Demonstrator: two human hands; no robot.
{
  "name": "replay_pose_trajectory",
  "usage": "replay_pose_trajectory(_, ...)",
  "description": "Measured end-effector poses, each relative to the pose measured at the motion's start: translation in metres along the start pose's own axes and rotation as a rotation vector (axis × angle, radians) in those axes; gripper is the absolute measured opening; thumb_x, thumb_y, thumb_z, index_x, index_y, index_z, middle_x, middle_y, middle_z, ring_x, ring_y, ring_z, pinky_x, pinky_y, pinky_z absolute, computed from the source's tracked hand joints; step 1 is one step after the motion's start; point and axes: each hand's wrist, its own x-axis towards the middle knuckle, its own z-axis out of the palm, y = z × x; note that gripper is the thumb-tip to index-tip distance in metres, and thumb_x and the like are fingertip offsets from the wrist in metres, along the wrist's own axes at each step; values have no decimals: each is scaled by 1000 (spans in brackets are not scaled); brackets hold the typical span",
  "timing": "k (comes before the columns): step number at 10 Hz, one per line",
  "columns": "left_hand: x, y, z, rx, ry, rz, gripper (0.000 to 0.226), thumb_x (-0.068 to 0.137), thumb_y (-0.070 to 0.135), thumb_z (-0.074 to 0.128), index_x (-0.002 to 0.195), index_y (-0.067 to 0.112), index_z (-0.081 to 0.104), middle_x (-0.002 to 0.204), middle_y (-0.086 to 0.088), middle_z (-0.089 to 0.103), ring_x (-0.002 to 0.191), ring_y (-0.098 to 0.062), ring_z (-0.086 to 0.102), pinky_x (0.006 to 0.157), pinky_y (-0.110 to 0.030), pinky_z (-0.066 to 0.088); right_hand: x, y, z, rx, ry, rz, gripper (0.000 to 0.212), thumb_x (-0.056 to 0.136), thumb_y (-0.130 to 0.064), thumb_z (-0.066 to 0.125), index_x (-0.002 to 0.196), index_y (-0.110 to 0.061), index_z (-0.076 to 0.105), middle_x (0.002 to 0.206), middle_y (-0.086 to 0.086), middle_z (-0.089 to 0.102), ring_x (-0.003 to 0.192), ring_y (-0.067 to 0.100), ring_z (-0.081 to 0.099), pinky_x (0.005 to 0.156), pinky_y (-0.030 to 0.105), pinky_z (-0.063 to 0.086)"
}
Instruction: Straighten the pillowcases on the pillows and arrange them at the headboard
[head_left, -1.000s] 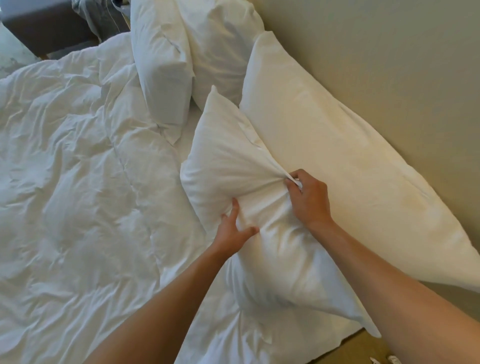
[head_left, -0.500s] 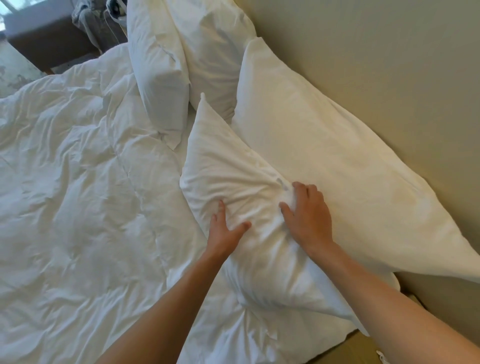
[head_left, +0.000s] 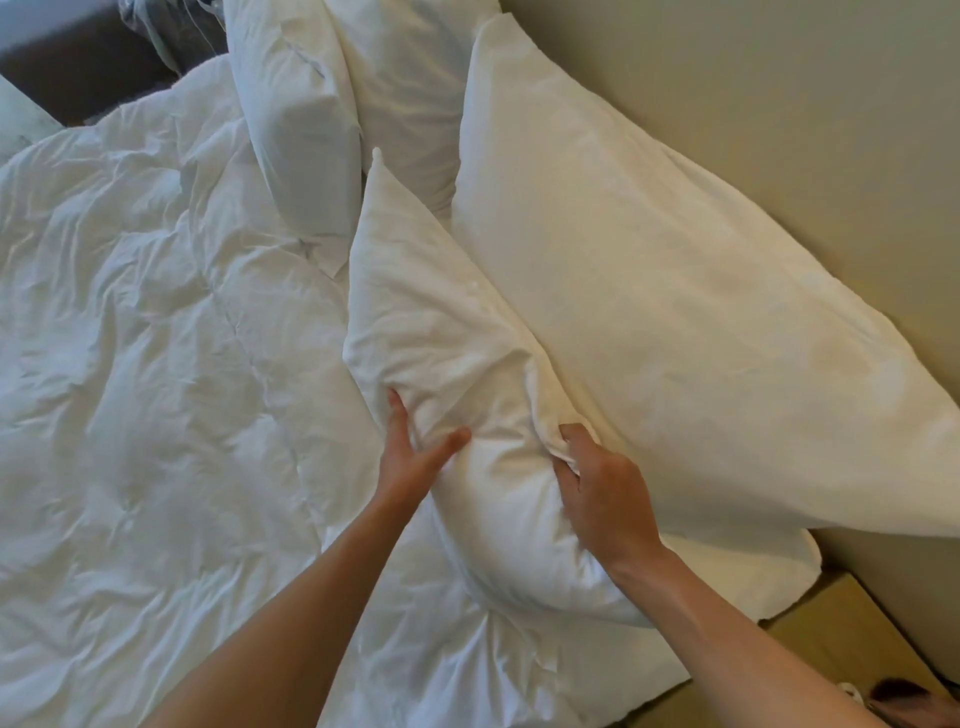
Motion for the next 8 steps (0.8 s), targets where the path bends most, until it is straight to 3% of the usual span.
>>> replay_pose_trajectory(1,15,1,11,-49,-8,34,125,54,77,86,144,76,0,157,17,43,140,-20,49,113,-50,46,3,8,-11,72,76,-29,22,94,-13,66,115,-7,71,79,11,75,67,37,70,59,32,52)
replay_pose_trajectory(2,27,22,24,-113,-23,99,125,56,69,90,148,71,6,145,32,49,135,-10,51,113,-46,46,12,12,-30,114,177,-40,23,97,-21,55,109,-9,71,67,-4,58,54,19,55,58,14,33)
replay_pose_trajectory(3,37,43,38,-141,-55,119,127,57,63,92,150,67,6,146,36,45,136,-4,48,116,-40,42,26,23,-42,99,198,-2,17,95,-18,59,107,-15,71,65,-2,61,55,20,54,55,22,35)
replay_pose_trajectory(4,28,44,41,-62,-44,81,131,60,66,88,155,58,-1,159,15,38,142,-15,44,118,-45,39,31,30,-38,-35,83,32,16,97,-21,63,112,-16,69,79,8,74,70,36,68,57,34,44)
replay_pose_trajectory(6,-20,48,26,118,-55,55,104,81,52,79,163,32,17,161,1,41,147,-24,41,118,-44,40,24,22,-44,-104,-112,203,33,99,-53,56,121,-29,55,104,-1,71,91,29,69,64,34,43)
replay_pose_trajectory(7,-43,66,22,201,-84,36,98,85,51,75,163,24,22,164,-3,36,150,-25,36,121,-43,36,24,11,-63,-171,-217,238,54,96,-52,62,141,-24,50,133,5,59,119,30,58,88,41,52)
replay_pose_trajectory(8,-62,78,31,311,-118,41,93,89,53,71,163,23,24,166,-6,32,152,-27,32,122,-43,32,36,-5,-107,-36,-141,207,53,94,-44,70,141,-22,56,136,6,55,125,27,56,101,43,51)
